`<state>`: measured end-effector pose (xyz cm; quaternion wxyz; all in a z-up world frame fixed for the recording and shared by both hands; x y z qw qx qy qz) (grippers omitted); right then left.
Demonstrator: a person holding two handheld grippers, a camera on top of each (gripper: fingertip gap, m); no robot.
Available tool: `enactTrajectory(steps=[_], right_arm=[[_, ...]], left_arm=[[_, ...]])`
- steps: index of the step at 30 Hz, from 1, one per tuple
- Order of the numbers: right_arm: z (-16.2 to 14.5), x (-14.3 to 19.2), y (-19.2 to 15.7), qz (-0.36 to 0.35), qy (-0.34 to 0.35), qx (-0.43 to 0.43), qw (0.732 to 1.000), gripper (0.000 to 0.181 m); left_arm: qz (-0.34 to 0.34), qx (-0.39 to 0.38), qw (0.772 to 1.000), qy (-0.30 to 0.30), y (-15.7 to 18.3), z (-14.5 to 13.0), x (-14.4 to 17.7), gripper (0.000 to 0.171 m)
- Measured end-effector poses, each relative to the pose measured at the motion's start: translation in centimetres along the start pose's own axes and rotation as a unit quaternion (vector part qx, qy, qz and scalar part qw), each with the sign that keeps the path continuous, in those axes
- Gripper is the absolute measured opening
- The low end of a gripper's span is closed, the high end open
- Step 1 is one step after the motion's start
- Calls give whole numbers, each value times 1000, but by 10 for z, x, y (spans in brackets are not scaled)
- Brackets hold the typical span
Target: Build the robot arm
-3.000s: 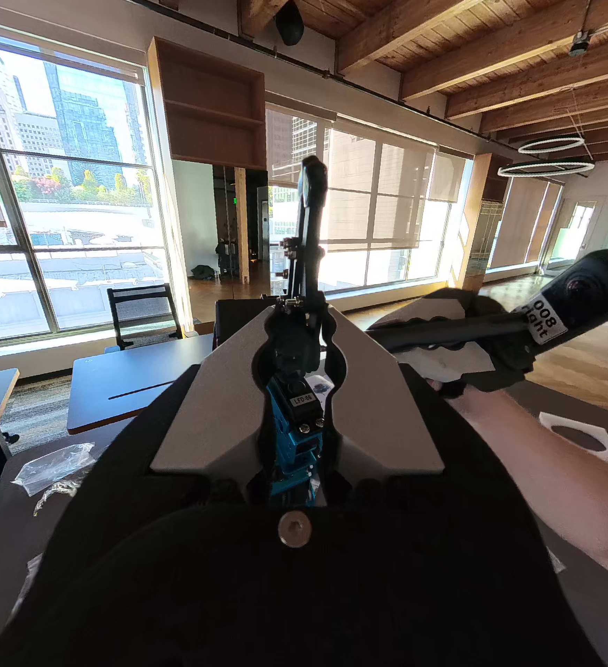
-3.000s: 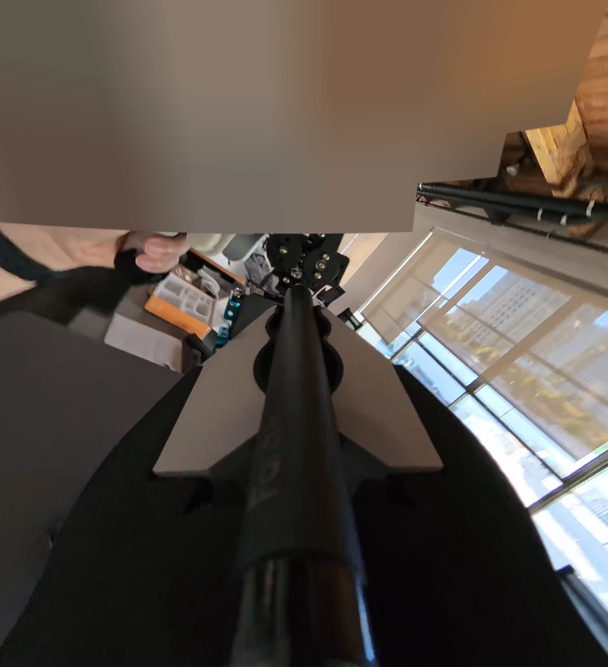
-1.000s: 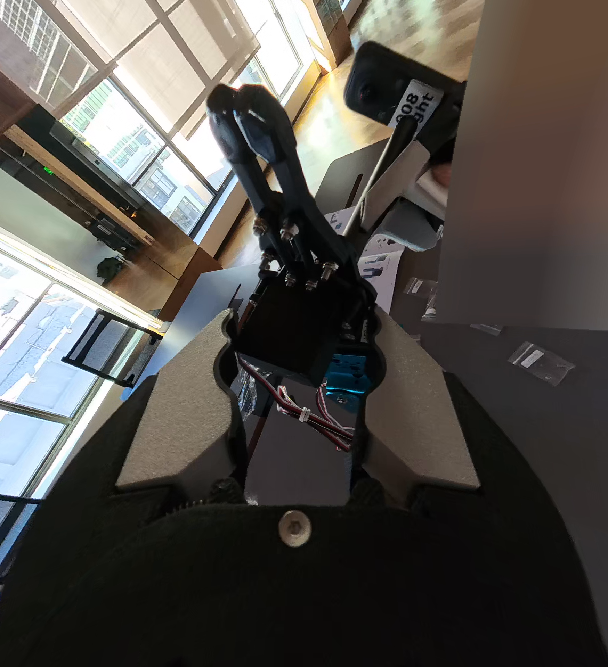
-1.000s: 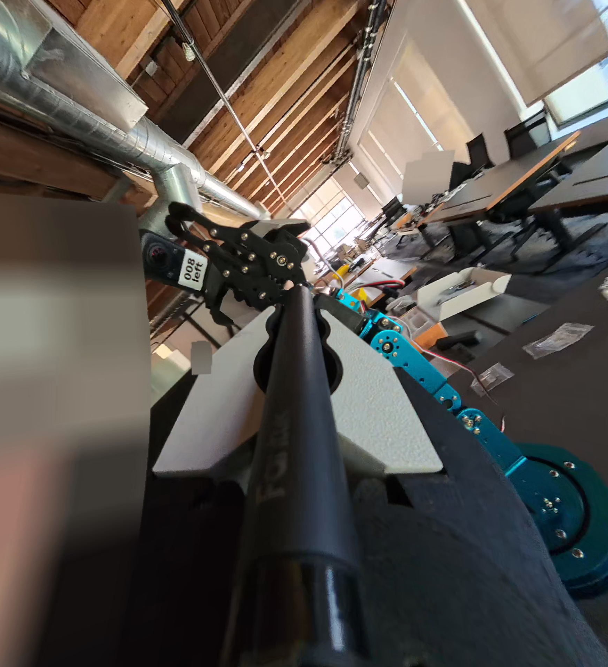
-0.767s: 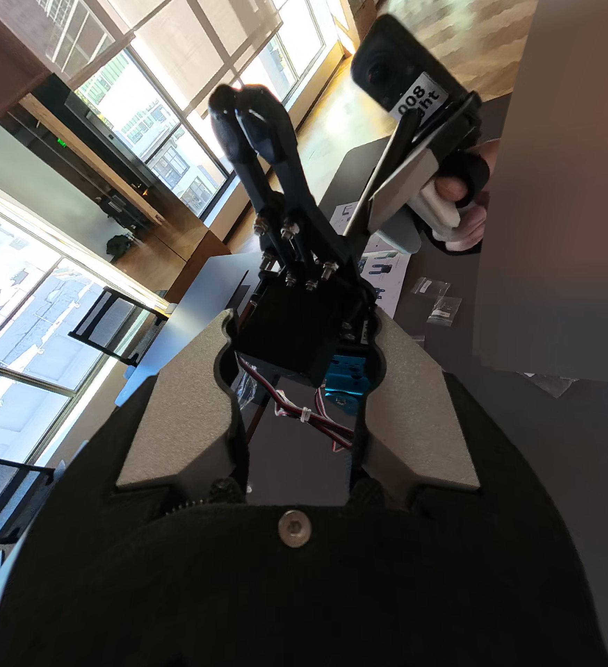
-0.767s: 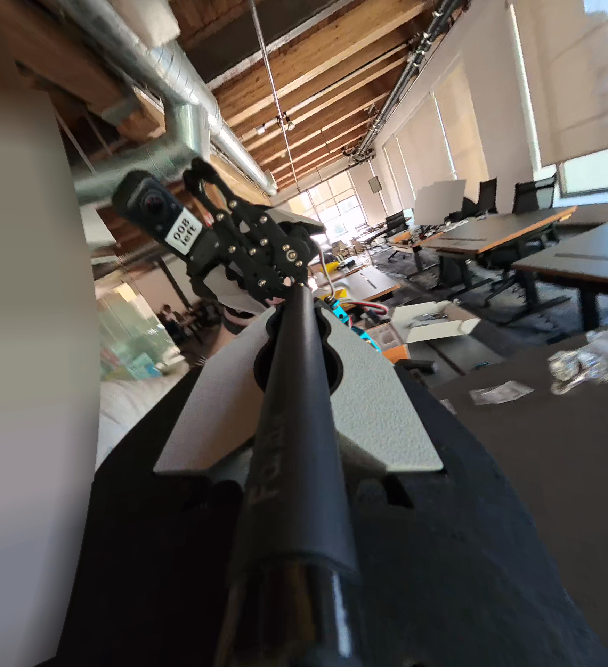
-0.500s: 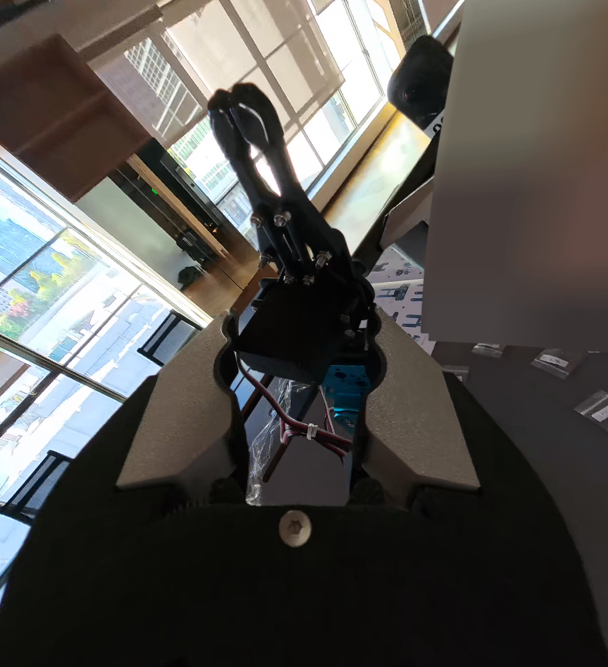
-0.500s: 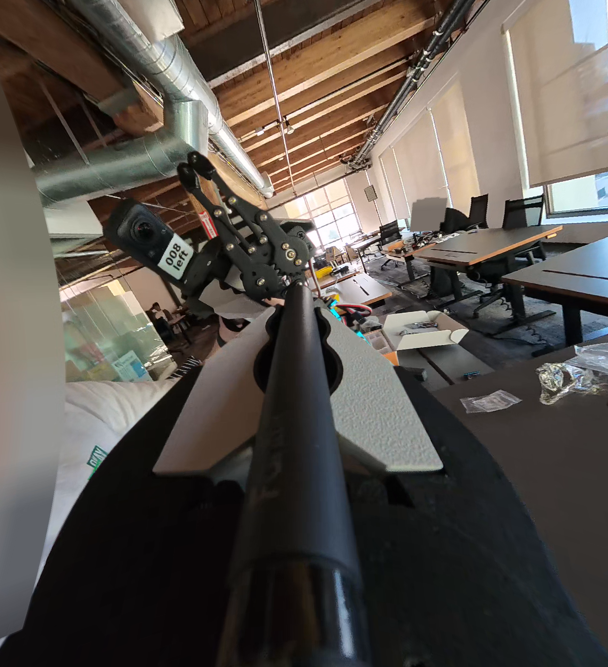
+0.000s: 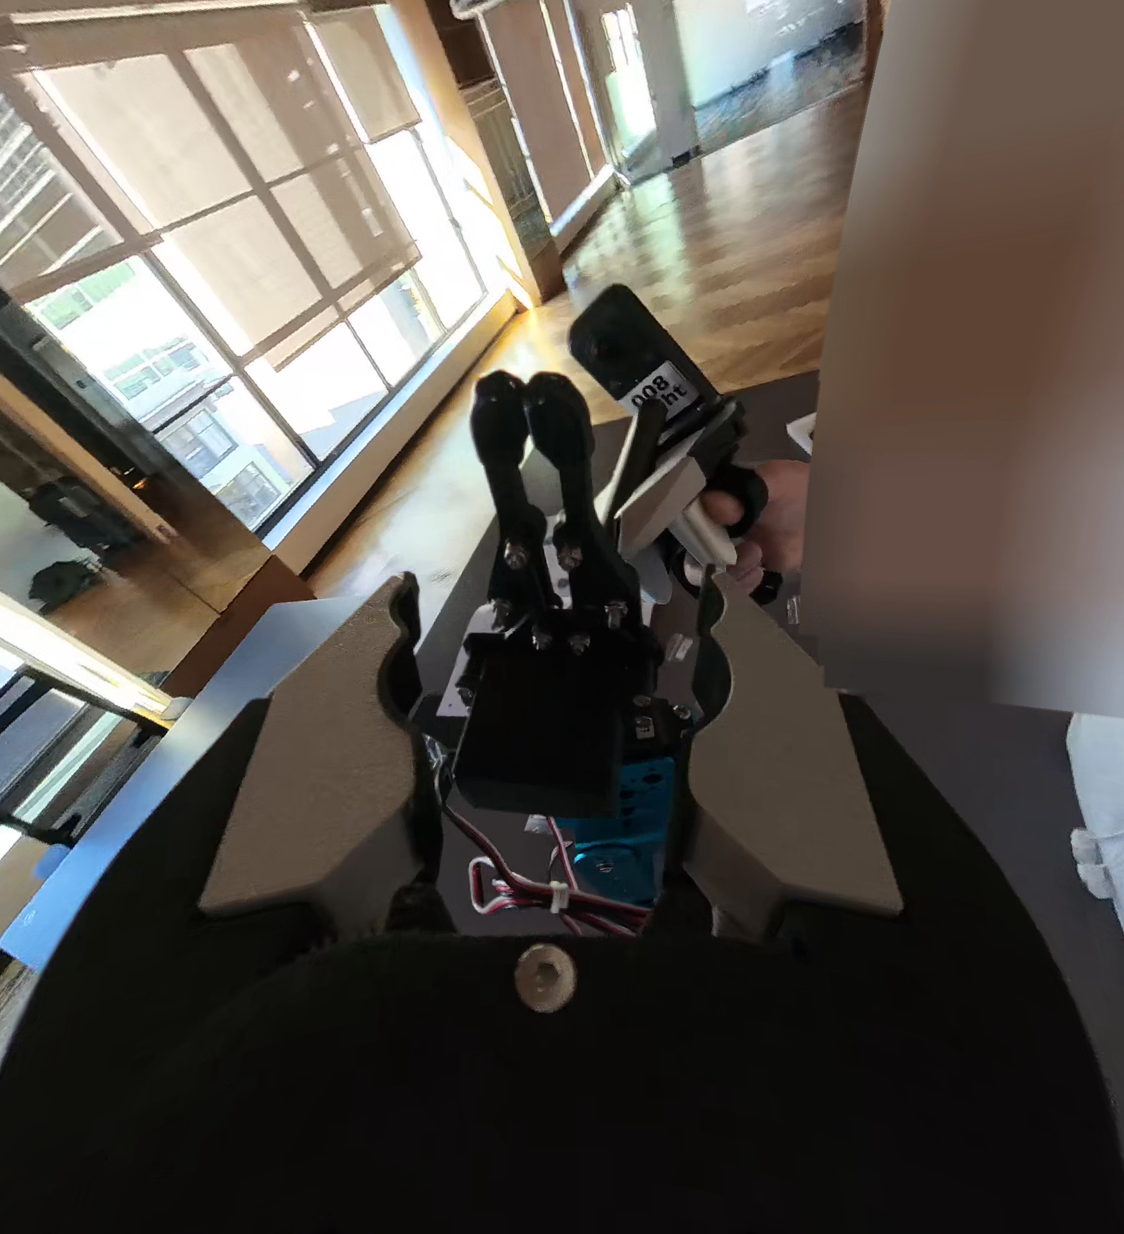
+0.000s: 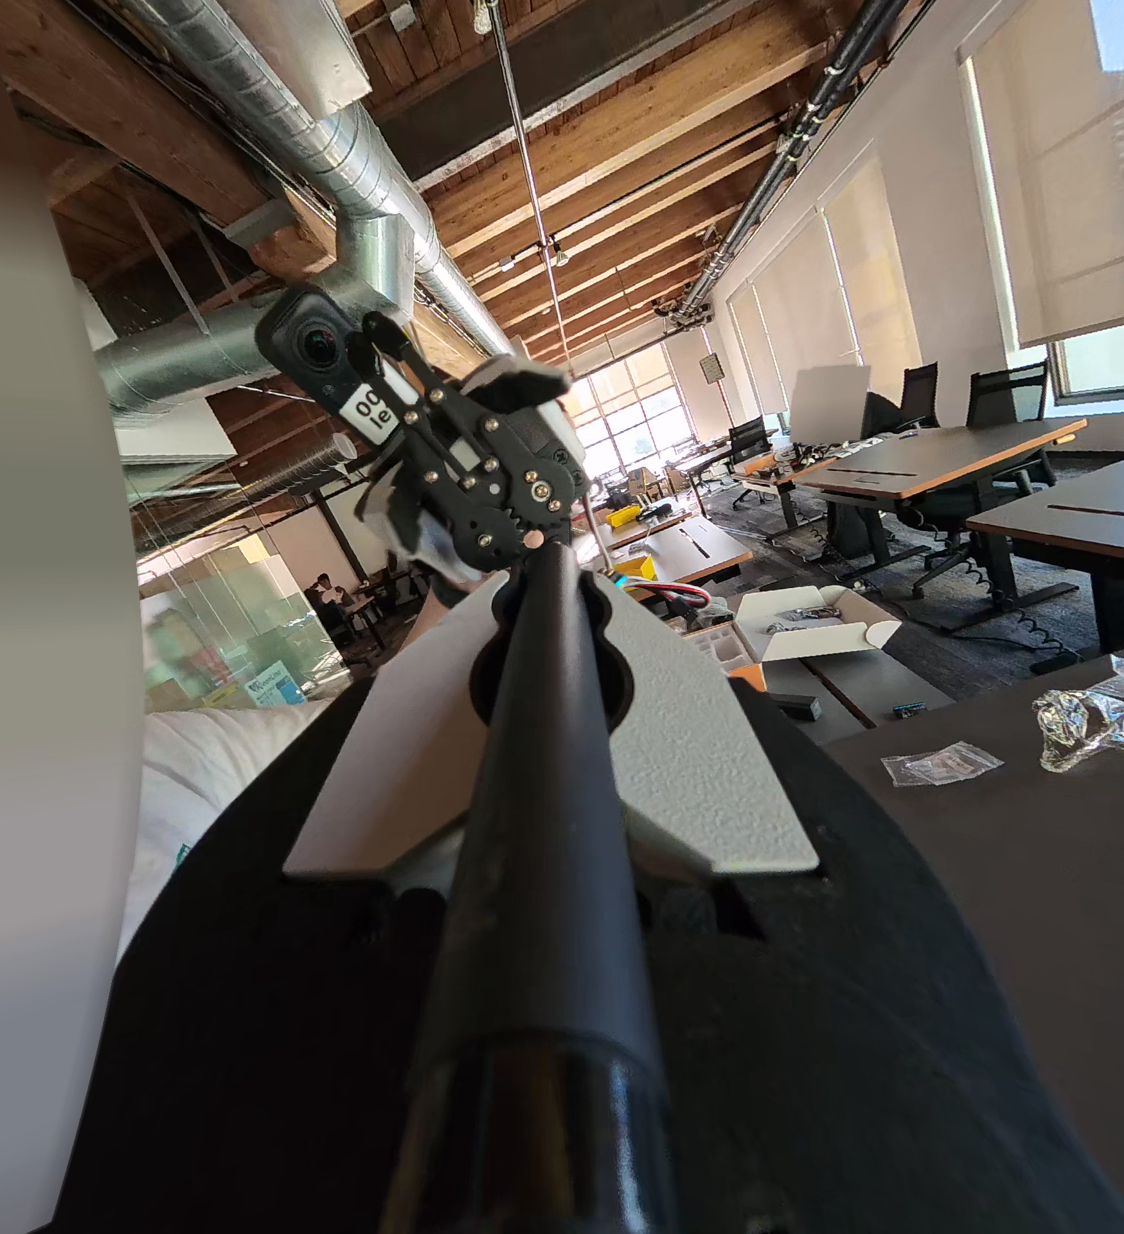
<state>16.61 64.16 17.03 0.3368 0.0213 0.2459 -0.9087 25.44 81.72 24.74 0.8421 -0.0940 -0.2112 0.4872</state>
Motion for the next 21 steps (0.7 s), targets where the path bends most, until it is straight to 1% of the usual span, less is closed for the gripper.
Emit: enactTrajectory(steps=[1,2,3,11,17,21], right_arm=[[0,0,1,2,-2,-5,1000,16],[0,0,2,2,0,-10,1000,16],[1,0,3,2,0,-12,1000,16],[2,1,6,16,7,-26,1000,15],[5,-2,8,17,-1,-21,1000,15],[-1,-3,11,26,8,6,1000,17]], left_arm=[[-11,-18,1000,-19,-1,-1,-2,68],[-14,-38,999,-29,-1,-2,-4,50],[-13,-53,998,-30,-1,-1,-5,48],[9,-160,985,-67,13,3,-10,49],[4,-87,994,-59,8,3,-9,46],[13,-44,998,-51,3,3,-7,45]])
Point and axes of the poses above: each gripper's, where its closed fingertips meet, x back along the fingers, z out of its top, y = z × x across the jaws, the point moved 9 cm from there along x, back along the fingers, and after that the axes turned 9 degrees about -z, right-handed, at the moved point
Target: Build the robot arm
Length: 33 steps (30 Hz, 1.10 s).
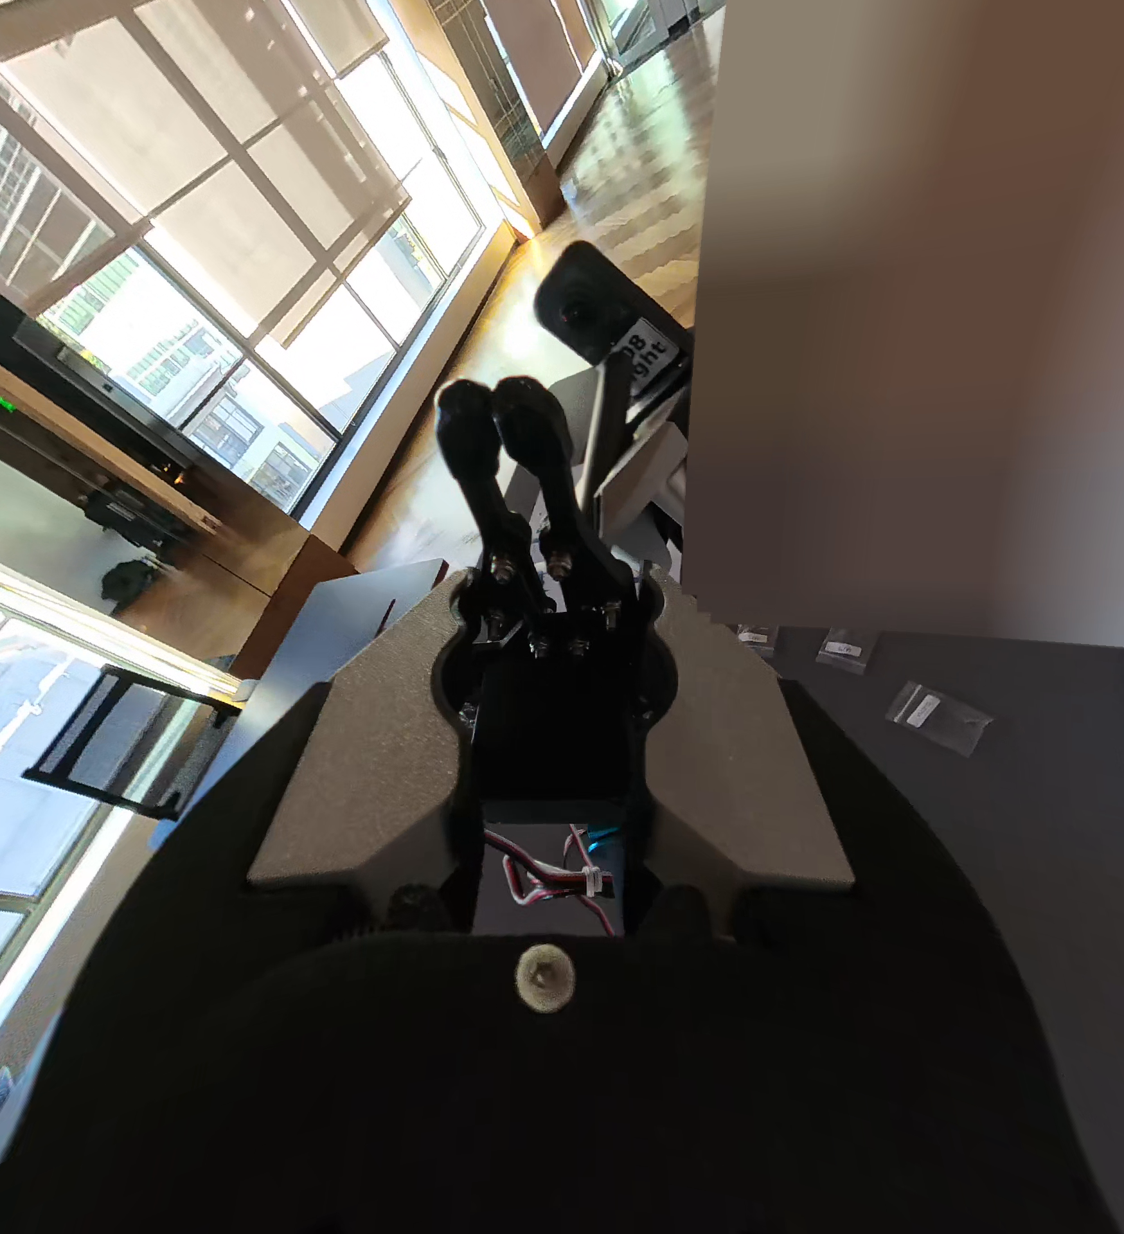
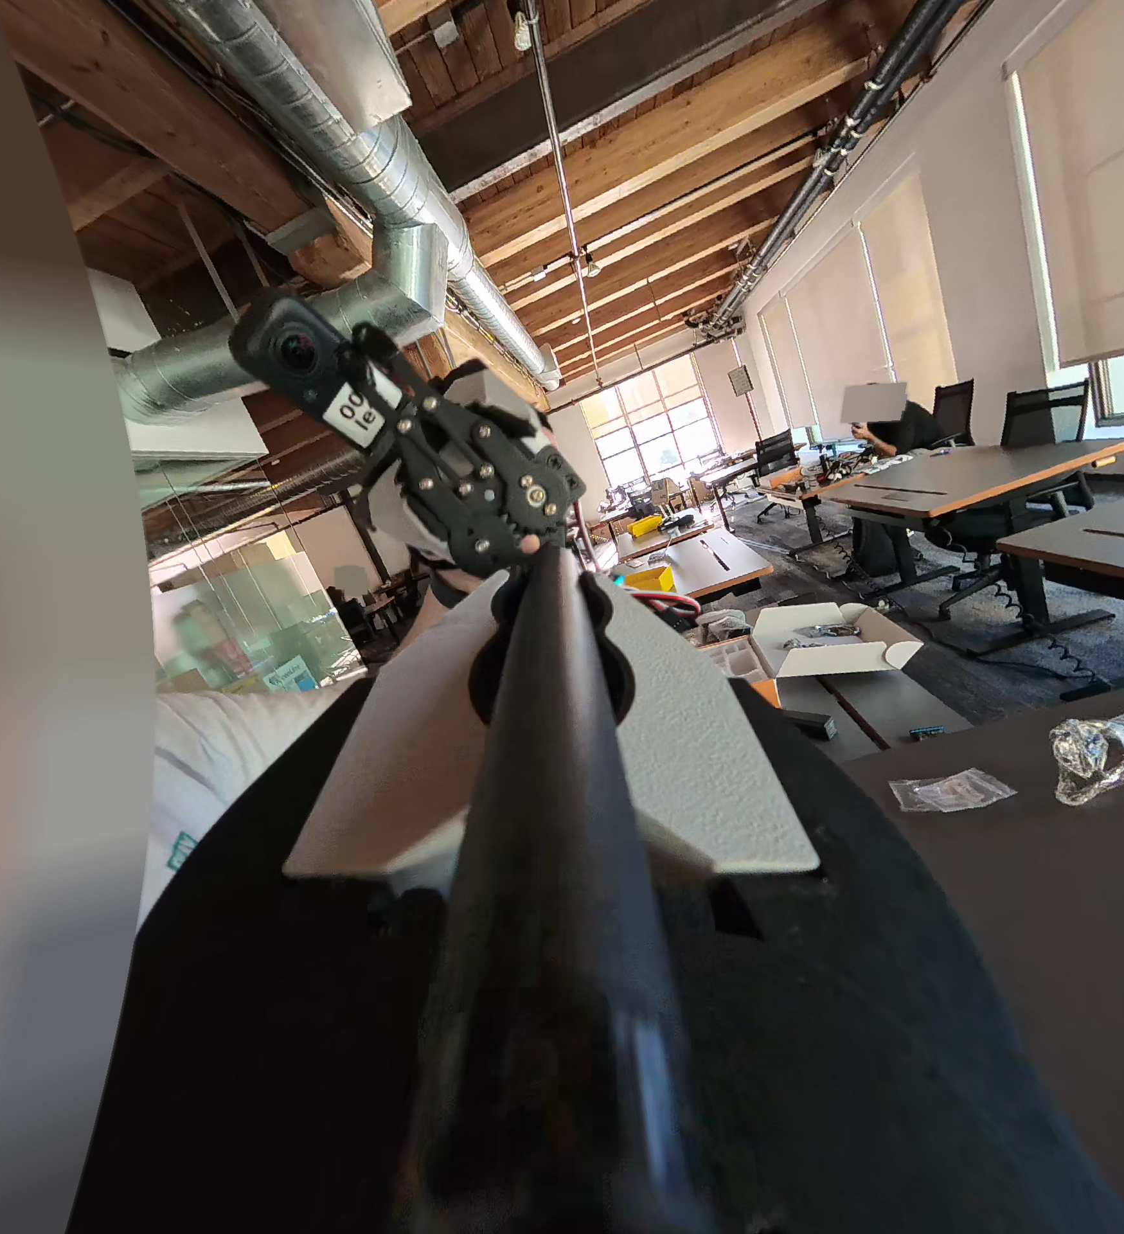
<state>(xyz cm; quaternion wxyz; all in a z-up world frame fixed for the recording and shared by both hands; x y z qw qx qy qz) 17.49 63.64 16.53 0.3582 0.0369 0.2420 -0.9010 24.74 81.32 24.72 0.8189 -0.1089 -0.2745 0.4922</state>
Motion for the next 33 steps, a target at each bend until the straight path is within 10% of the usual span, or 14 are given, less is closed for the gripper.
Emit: enactTrajectory(steps=[33], right_arm=[[-5,-3,3,42,-15,-1,999,15]], left_arm=[[10,-16,1000,-10,10,4,1,44]])
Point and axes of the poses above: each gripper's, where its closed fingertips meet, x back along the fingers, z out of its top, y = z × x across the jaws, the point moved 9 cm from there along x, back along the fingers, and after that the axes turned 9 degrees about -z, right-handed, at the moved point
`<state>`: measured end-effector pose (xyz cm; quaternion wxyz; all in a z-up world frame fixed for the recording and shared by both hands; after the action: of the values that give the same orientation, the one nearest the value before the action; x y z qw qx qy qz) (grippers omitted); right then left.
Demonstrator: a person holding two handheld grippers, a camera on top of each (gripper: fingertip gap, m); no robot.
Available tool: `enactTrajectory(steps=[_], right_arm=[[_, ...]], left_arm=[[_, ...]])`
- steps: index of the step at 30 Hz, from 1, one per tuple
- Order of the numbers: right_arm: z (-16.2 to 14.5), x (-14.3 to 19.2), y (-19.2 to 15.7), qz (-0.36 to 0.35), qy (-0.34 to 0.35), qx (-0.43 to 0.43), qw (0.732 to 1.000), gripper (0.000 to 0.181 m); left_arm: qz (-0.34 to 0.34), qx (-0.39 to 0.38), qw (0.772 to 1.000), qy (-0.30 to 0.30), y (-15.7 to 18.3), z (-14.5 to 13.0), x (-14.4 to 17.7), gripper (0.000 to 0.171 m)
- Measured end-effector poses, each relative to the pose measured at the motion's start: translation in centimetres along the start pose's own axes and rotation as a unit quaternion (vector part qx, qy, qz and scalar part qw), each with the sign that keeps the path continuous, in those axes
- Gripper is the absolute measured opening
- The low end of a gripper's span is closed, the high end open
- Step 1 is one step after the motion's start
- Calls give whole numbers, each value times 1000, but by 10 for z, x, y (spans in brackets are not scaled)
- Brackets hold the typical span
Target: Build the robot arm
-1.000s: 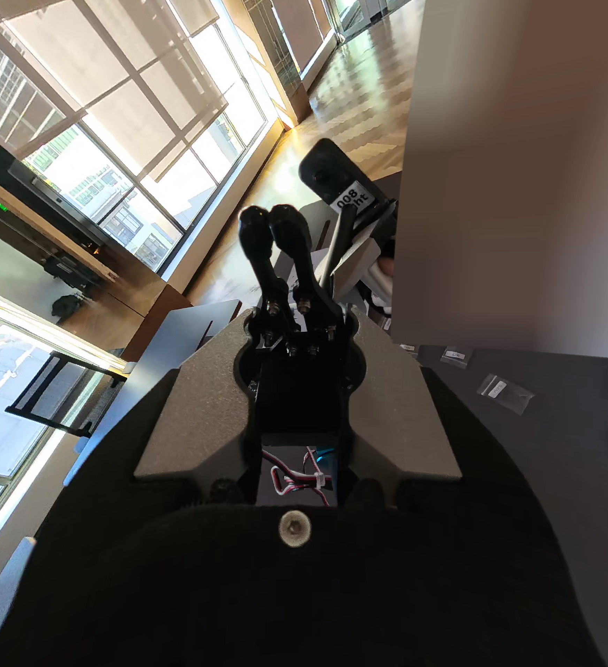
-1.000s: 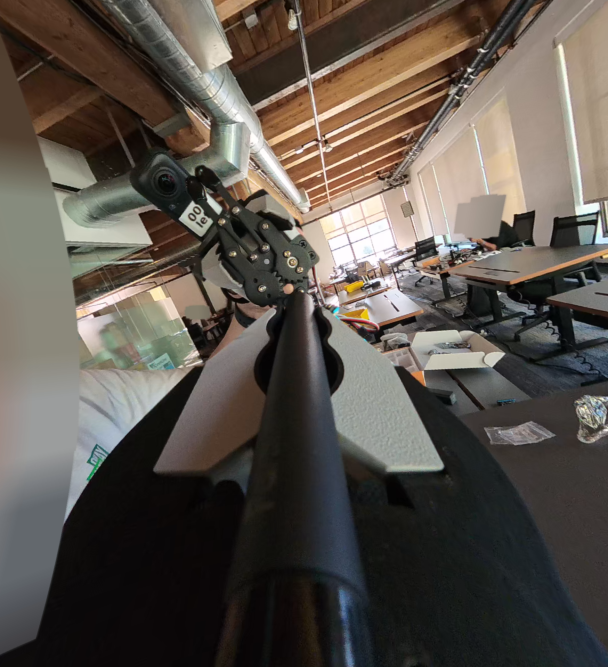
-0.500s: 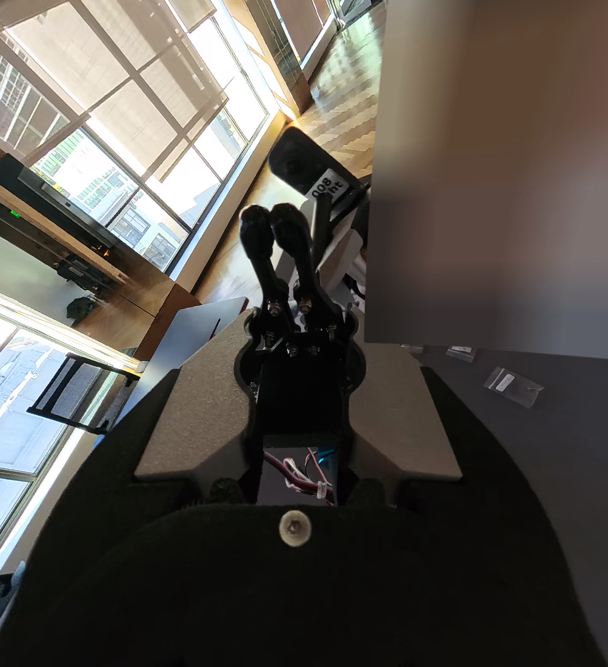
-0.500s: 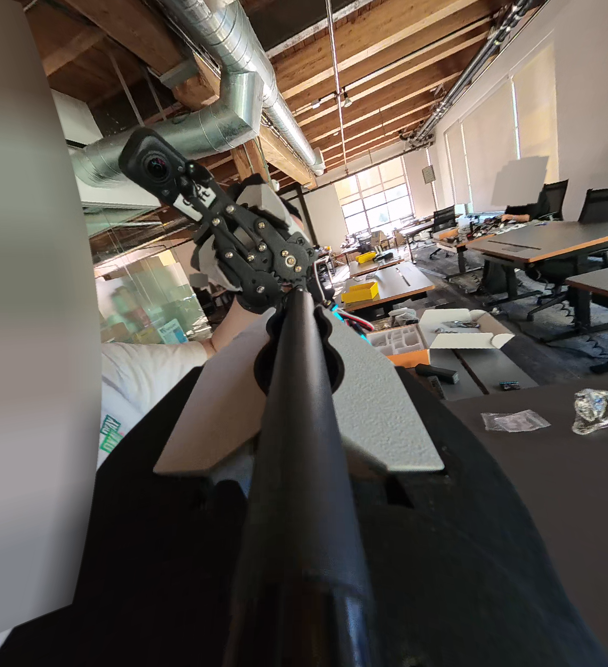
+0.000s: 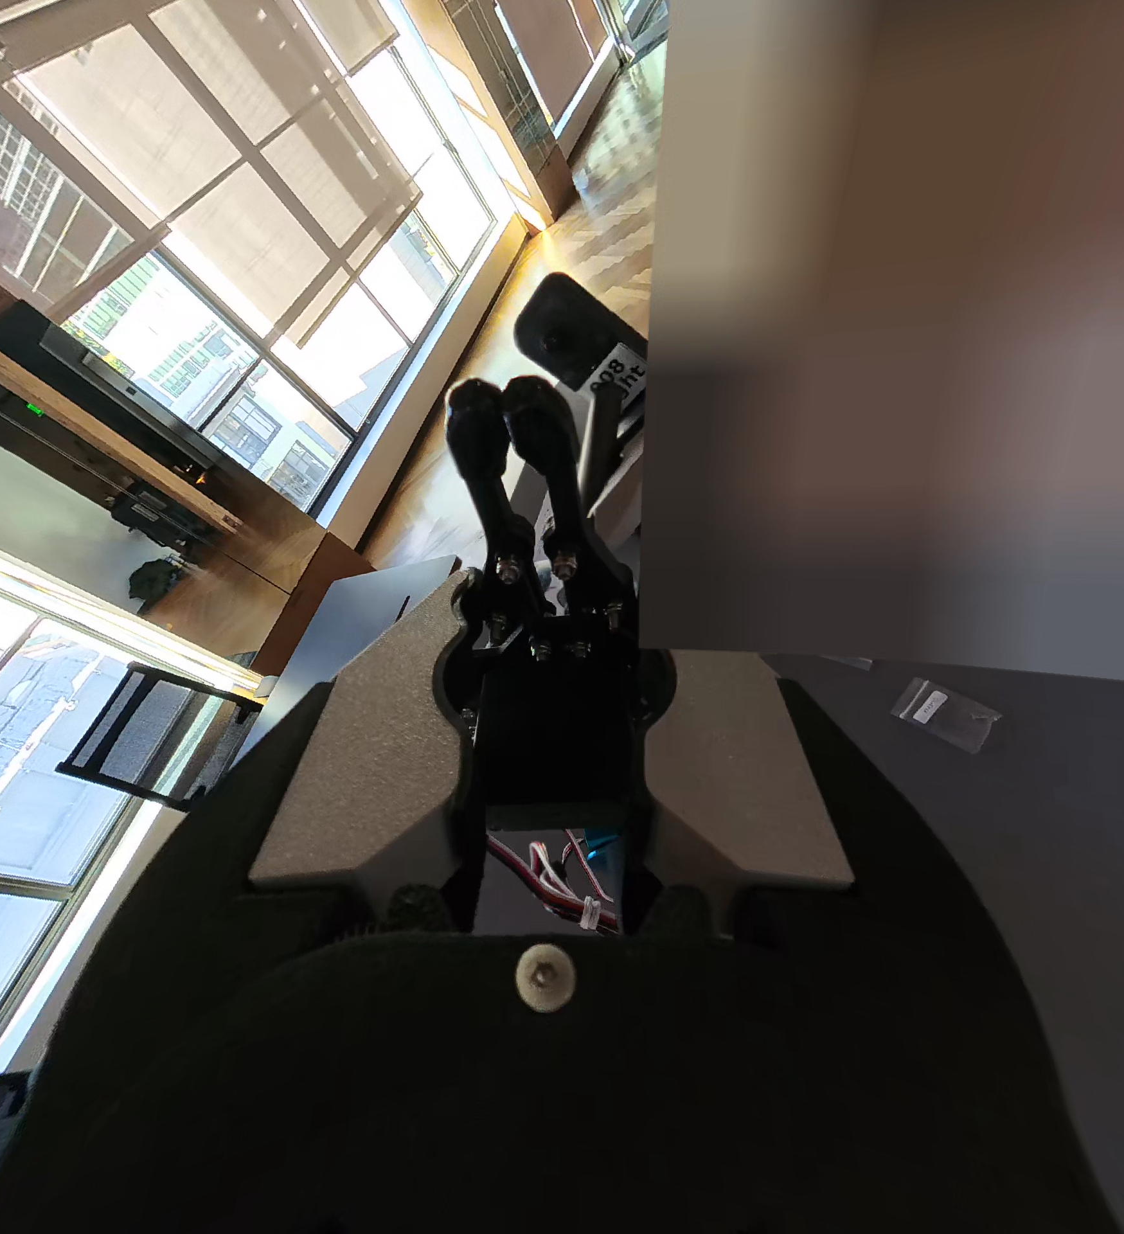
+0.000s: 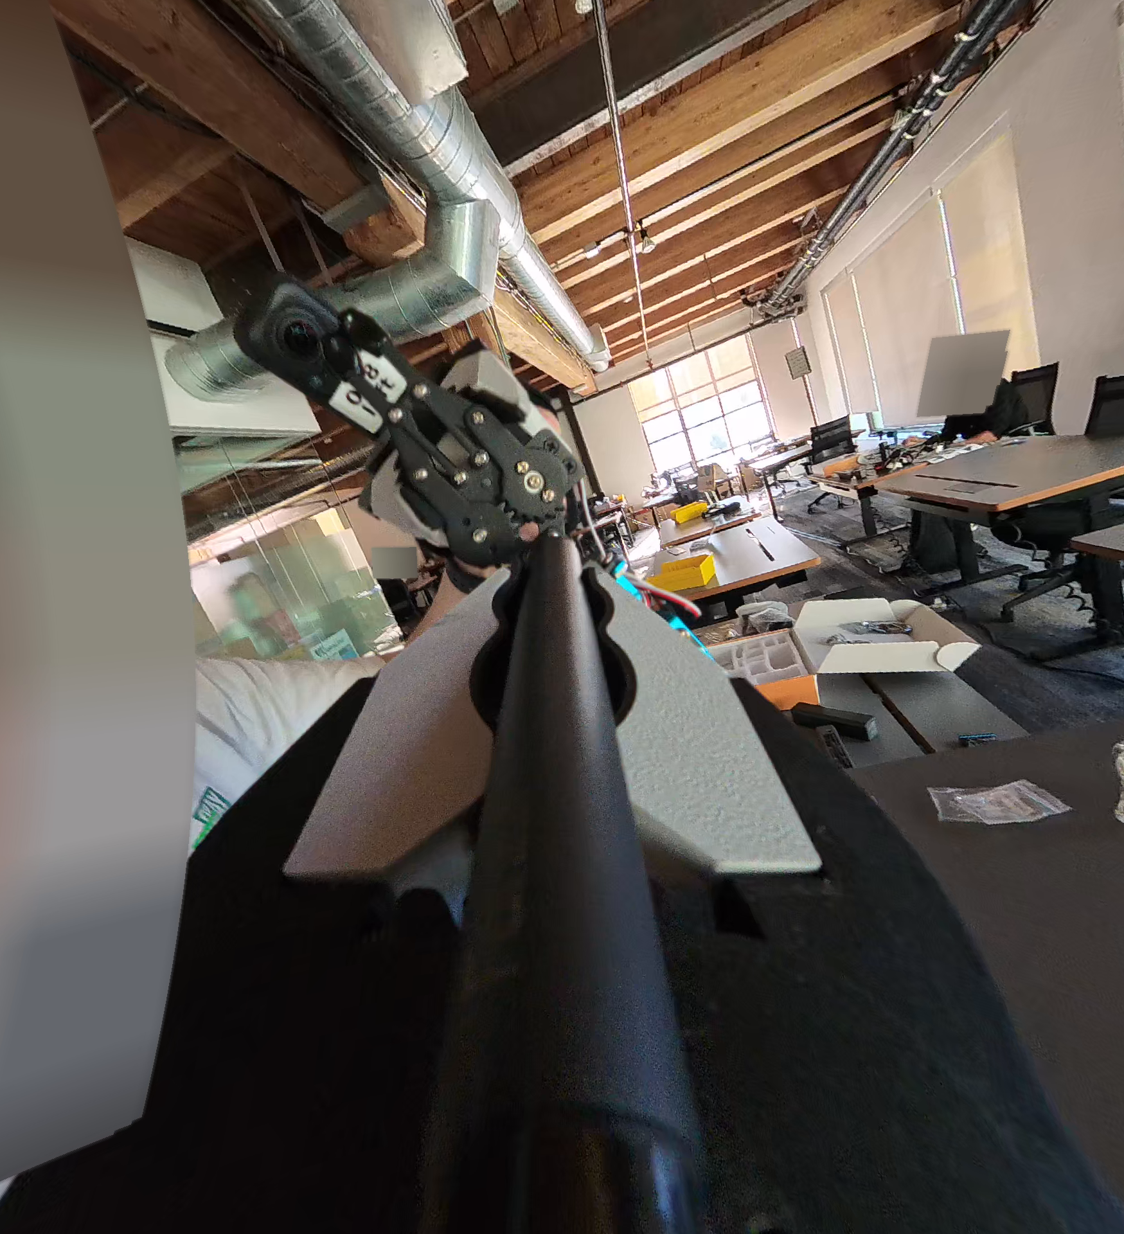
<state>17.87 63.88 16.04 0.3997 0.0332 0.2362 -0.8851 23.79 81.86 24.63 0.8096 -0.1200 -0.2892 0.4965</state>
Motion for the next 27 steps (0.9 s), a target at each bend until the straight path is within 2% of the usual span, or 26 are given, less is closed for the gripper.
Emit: enactTrajectory(steps=[6,12,16,21,25,27], right_arm=[[15,-1,-4,6,-12,19,1000,15],[9,-1,-3,7,-38,6,999,17],[16,-2,-2,19,-67,20,997,16],[25,-2,-7,31,-83,161,983,17],[25,-2,-11,50,-62,297,951,17],[26,-2,-11,54,-58,324,943,17]], left_arm=[[-5,-4,1000,8,3,1,-2,44],[-9,-2,1000,12,3,1,0,44],[-12,-3,1000,20,3,-1,1,44],[-14,-8,1000,18,5,0,0,44],[-17,-13,1000,18,6,1,0,44],[-17,-14,1000,18,6,1,0,44]])
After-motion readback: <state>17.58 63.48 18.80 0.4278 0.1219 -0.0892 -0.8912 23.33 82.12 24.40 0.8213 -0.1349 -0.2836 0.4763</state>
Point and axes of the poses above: each gripper's, where its closed fingertips meet, x back along the fingers, z out of its top, y = z × x across the jaws, the point moved 9 cm from there along x, back along the fingers, and after that the axes turned 9 degrees about -z, right-handed, at the moved point
